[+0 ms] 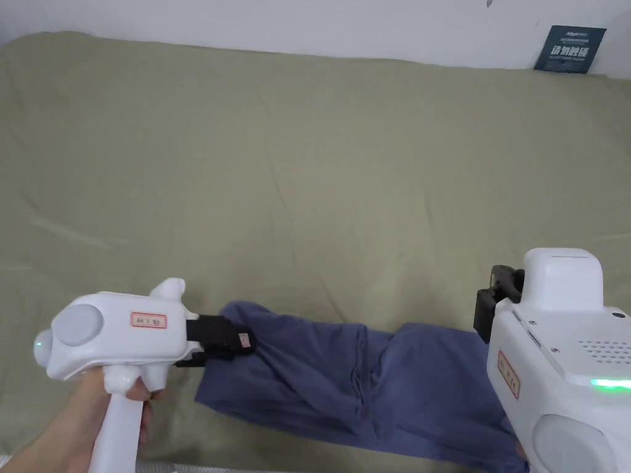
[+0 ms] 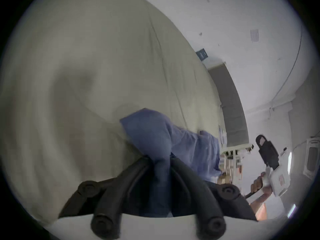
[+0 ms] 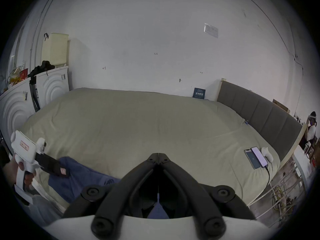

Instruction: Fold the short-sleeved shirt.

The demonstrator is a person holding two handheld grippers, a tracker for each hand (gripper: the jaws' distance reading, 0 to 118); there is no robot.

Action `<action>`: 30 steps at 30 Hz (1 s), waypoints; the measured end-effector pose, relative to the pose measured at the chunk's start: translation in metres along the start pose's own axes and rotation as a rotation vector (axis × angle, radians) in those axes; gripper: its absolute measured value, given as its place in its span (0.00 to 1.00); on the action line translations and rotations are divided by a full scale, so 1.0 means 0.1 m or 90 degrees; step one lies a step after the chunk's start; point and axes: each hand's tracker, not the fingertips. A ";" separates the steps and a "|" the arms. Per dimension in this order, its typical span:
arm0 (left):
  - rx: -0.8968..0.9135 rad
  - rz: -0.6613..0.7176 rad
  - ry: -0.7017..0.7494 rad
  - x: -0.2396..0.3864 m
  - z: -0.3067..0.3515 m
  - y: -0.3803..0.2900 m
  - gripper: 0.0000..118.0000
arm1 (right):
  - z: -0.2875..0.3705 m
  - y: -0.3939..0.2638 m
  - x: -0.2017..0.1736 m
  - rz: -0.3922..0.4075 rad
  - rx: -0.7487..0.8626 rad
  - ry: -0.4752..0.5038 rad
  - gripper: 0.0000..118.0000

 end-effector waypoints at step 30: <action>-0.060 -0.283 0.205 1.73 -0.38 -0.45 0.08 | 0.05 0.10 -0.04 0.013 0.040 0.027 0.00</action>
